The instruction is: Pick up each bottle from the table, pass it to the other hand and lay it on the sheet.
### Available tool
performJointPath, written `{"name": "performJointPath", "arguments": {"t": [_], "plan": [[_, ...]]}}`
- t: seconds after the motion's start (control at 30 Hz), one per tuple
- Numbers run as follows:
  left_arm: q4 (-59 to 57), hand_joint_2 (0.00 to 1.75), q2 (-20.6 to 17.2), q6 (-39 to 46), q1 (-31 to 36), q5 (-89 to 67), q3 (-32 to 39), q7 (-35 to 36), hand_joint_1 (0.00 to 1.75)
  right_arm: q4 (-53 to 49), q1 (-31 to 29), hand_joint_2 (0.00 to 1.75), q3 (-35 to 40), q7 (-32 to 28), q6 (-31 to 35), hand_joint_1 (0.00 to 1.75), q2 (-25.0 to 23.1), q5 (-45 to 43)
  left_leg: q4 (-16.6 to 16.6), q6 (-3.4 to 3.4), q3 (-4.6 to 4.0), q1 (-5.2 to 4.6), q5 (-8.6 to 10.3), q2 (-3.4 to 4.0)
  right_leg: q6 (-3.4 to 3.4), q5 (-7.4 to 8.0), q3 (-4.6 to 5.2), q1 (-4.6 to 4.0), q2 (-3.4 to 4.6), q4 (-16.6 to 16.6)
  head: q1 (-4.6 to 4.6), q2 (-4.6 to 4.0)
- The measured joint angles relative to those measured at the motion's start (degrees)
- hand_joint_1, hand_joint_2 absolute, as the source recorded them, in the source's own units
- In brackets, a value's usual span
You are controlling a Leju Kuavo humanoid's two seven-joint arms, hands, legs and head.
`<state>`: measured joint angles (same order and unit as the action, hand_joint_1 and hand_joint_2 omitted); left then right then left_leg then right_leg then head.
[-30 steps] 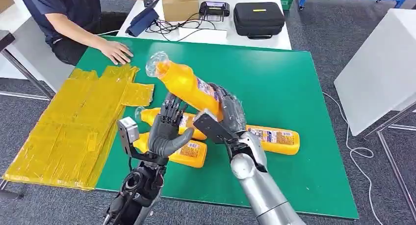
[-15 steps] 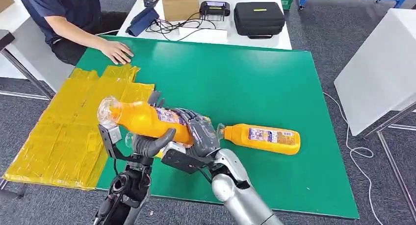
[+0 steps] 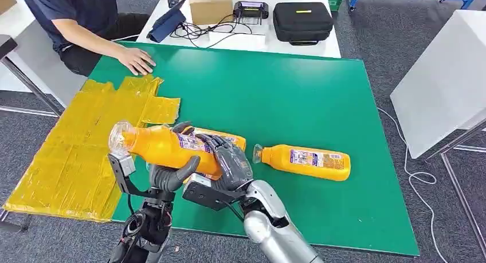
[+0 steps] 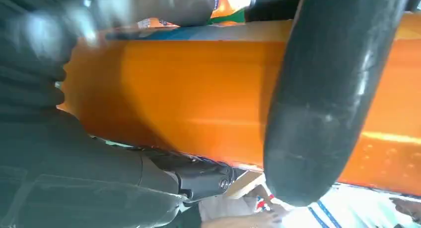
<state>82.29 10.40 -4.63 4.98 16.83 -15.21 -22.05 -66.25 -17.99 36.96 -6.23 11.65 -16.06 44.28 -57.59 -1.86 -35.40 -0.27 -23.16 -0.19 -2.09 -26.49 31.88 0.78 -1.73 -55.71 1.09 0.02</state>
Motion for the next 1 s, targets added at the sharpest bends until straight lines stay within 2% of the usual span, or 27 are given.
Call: {"name": "performJointPath", "arguments": {"t": [0.37,0.4,0.43,0.47,0.5,0.83,1.0], "plan": [[0.5,1.75,0.3,-0.2,-0.4,0.0,0.3,0.2,1.75,-1.4,1.1,1.75,0.0,0.6,0.0,1.75,0.1,0.6,0.0,0.00,0.01,0.00,0.00,0.00,0.00,0.00,0.00,0.00,0.00,0.0,0.00,0.00],[0.7,1.75,0.4,-0.3,-0.5,0.0,0.3,0.3,1.75,-1.6,1.3,1.75,0.0,0.7,0.0,1.66,0.1,0.8,0.0,0.00,0.01,0.00,0.00,0.01,0.00,0.00,0.00,0.00,0.00,0.0,0.02,0.00],[0.8,1.75,0.4,-0.3,-0.7,0.0,0.3,0.3,1.75,-2.0,1.6,1.75,-0.1,0.8,0.0,0.54,0.1,1.0,0.0,0.00,0.01,0.00,0.00,0.00,0.00,0.00,0.01,0.00,0.00,0.0,0.00,0.00],[1.1,1.75,0.5,-0.3,-0.9,-0.1,0.3,0.5,1.75,-2.4,2.0,1.75,-0.1,1.0,0.0,0.00,0.1,1.3,0.0,0.00,0.00,0.00,0.00,0.00,0.00,0.00,0.01,0.00,0.00,0.0,0.00,0.00],[1.3,1.75,0.5,-0.4,-1.1,-0.1,0.3,0.7,1.75,-2.7,2.3,0.00,-0.1,1.2,0.0,0.00,0.2,1.7,0.0,0.00,0.00,0.00,0.00,0.00,0.00,0.00,0.01,0.00,0.00,0.0,0.00,0.00],[4.5,1.75,0.8,1.2,-2.8,-2.3,1.4,0.9,1.75,-7.7,7.5,0.00,-0.8,2.2,-0.5,0.00,1.9,2.9,0.0,0.02,-0.03,0.00,-0.02,-0.01,0.00,-0.01,0.03,0.00,0.00,0.0,0.00,0.00],[6.4,1.75,0.7,6.7,-5.0,-8.3,4.3,0.6,1.75,-14.5,11.9,0.00,-3.3,2.0,-0.6,0.00,3.2,2.3,0.0,0.02,-0.03,0.00,-0.02,-0.01,0.00,-0.01,0.02,0.00,0.00,0.0,0.00,0.00]]}}
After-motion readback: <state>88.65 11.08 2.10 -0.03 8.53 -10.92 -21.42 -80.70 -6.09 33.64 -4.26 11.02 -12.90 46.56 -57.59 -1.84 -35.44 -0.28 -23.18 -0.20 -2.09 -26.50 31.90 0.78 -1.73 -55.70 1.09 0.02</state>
